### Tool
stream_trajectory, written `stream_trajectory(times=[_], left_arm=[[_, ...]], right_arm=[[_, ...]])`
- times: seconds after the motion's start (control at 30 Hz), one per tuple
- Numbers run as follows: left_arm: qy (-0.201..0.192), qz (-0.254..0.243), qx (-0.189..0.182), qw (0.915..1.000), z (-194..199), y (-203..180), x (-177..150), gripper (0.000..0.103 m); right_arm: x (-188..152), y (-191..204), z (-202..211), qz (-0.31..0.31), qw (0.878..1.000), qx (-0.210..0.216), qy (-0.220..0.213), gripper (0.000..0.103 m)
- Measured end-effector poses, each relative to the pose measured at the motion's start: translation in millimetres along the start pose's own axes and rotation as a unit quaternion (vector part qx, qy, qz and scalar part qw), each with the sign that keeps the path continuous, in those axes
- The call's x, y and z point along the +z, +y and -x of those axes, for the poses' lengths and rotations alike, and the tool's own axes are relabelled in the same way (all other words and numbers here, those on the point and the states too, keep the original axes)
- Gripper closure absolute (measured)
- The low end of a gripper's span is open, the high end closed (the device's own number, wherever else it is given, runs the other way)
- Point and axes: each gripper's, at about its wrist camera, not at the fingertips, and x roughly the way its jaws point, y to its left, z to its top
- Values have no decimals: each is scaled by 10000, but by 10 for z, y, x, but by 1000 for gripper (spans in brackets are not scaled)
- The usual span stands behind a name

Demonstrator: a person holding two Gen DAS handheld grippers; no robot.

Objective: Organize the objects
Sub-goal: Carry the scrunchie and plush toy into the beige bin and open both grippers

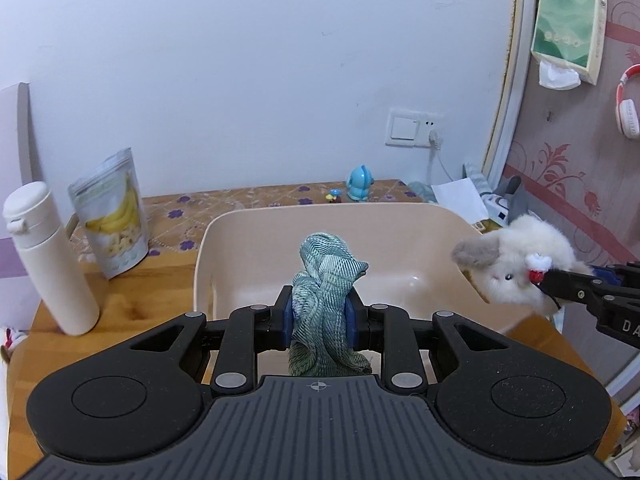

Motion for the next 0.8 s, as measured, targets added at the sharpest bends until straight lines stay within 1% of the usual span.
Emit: stream_trajectory(times=[0.13,0.3,0.53,0.67,0.77,0.8], left_arm=[[91,-81,6,9999,-211,-14,83,78],[378,-154,-4,9992,-526,-53,93,78],[855,-200,-95,9961,-883,-74,4,78],[952,-140,-26,9954,-984,-38,-16,77],[970,-105,-22,9952,-996,-1,-19,72],[973,-74,-15,9952,-997,11,-22,69]], right_arm=[[111,-16,-152,-3,10000,11,-25,83],[183,-4,-429,27,9999,80,107,83],[109,39,-776,119,9990,93,431,83],[63,68,-887,232,9979,69,599,83],[45,105,-931,326,9970,77,691,83],[39,120,-946,361,9967,85,723,82]])
